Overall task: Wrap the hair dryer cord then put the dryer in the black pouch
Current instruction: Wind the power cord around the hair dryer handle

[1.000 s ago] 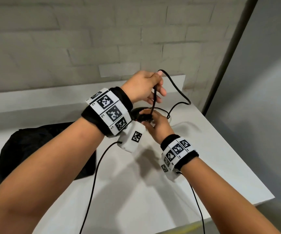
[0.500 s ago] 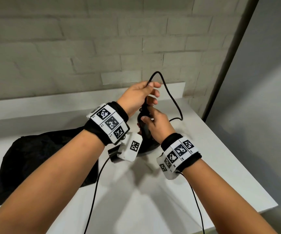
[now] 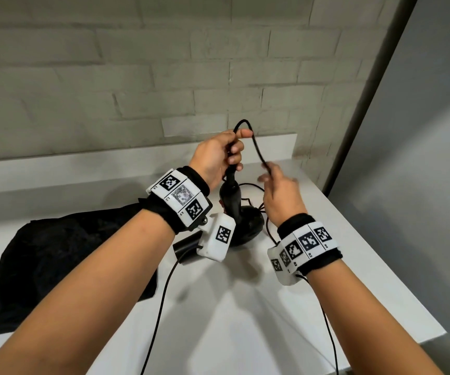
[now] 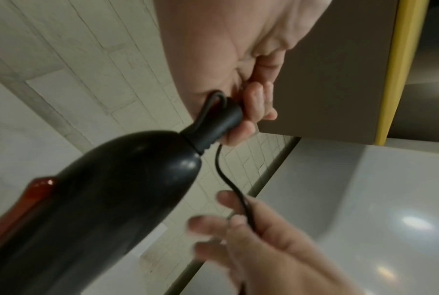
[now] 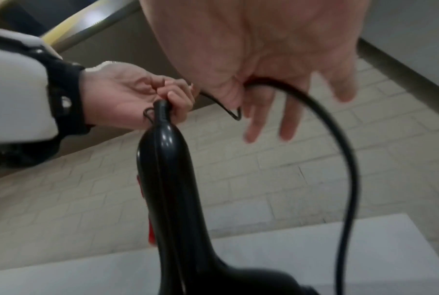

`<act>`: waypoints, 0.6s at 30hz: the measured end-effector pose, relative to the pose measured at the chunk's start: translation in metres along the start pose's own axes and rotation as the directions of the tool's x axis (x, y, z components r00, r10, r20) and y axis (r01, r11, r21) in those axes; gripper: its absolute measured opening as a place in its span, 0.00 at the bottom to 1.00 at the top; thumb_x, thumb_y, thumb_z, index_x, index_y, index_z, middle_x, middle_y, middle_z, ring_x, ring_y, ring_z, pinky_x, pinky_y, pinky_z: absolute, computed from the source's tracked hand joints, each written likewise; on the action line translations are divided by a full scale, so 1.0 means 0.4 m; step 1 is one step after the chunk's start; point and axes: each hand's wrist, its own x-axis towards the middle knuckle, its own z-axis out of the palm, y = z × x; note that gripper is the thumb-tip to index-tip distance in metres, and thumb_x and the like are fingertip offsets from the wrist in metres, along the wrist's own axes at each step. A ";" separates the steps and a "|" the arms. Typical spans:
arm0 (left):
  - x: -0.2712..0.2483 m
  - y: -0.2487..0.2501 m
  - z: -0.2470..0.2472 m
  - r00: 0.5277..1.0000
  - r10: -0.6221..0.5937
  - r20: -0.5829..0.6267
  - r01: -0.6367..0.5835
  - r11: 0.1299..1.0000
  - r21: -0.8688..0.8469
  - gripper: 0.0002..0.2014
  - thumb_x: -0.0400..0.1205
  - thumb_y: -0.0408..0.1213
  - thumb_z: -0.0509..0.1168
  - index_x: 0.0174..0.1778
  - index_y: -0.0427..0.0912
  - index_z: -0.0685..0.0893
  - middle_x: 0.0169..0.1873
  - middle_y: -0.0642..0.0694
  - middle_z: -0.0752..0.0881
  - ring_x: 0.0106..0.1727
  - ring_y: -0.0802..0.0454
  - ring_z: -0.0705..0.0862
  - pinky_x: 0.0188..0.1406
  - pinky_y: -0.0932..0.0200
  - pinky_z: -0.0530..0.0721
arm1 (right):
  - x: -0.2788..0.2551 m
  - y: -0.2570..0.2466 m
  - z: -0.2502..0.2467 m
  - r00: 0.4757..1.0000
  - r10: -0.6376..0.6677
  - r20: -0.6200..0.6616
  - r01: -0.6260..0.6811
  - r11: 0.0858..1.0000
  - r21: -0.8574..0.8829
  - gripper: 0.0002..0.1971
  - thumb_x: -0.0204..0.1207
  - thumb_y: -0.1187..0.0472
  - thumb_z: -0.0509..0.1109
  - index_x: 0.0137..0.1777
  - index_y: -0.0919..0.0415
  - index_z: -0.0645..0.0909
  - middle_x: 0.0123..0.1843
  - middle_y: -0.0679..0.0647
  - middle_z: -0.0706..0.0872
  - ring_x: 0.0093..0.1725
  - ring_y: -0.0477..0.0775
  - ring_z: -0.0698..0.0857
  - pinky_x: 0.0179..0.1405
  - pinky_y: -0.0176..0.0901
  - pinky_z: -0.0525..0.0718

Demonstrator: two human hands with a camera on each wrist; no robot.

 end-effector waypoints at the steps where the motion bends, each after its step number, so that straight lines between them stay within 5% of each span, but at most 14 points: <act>1: 0.000 0.000 0.001 1.000 0.007 -0.011 -0.007 1.000 -0.018 0.18 0.86 0.33 0.43 0.50 0.43 0.79 0.22 0.56 0.73 0.17 0.60 0.64 0.25 0.63 0.68 | -0.007 0.003 0.005 0.996 -0.025 0.084 0.020 0.998 0.064 0.19 0.79 0.67 0.53 0.70 0.61 0.67 0.50 0.63 0.87 0.48 0.63 0.84 0.58 0.56 0.79; 4: 0.006 -0.003 -0.007 0.996 0.013 -0.093 -0.021 0.996 -0.089 0.18 0.86 0.34 0.44 0.66 0.45 0.74 0.38 0.53 0.81 0.18 0.60 0.70 0.26 0.64 0.70 | -0.034 0.015 0.015 0.969 -0.122 0.216 0.113 0.992 0.056 0.18 0.81 0.65 0.52 0.70 0.61 0.66 0.48 0.68 0.85 0.44 0.63 0.83 0.44 0.45 0.77; 8: 0.014 -0.015 -0.031 0.987 -0.004 -0.162 -0.027 0.981 -0.190 0.20 0.86 0.34 0.45 0.75 0.41 0.66 0.50 0.52 0.85 0.26 0.57 0.81 0.25 0.64 0.74 | -0.062 0.040 0.024 0.928 -0.170 0.333 0.199 0.978 -0.055 0.20 0.81 0.65 0.52 0.73 0.60 0.64 0.59 0.67 0.83 0.55 0.67 0.83 0.52 0.55 0.81; 11: 0.021 -0.018 -0.044 0.983 0.003 -0.181 -0.039 0.980 -0.194 0.20 0.87 0.34 0.44 0.75 0.39 0.65 0.63 0.45 0.83 0.40 0.51 0.86 0.36 0.58 0.82 | -0.070 0.055 0.029 0.902 -0.238 0.360 0.304 0.943 -0.138 0.21 0.80 0.66 0.53 0.72 0.60 0.66 0.63 0.63 0.82 0.57 0.67 0.82 0.56 0.54 0.79; 13: 0.026 -0.028 -0.049 0.985 0.017 -0.174 -0.042 0.989 -0.143 0.19 0.88 0.37 0.45 0.75 0.41 0.65 0.67 0.45 0.79 0.42 0.49 0.89 0.41 0.54 0.84 | -0.070 0.051 0.023 0.897 -0.354 0.265 0.401 0.904 -0.150 0.18 0.78 0.65 0.54 0.67 0.62 0.73 0.56 0.63 0.86 0.51 0.67 0.84 0.54 0.52 0.78; 18: 0.038 -0.044 -0.039 0.988 0.012 -0.157 -0.004 0.999 0.049 0.20 0.88 0.40 0.48 0.76 0.42 0.63 0.73 0.46 0.75 0.31 0.56 0.89 0.32 0.63 0.84 | -0.036 -0.005 -0.028 0.822 -0.565 0.076 0.569 0.808 -0.152 0.08 0.75 0.60 0.56 0.51 0.56 0.75 0.33 0.57 0.85 0.33 0.60 0.83 0.38 0.42 0.65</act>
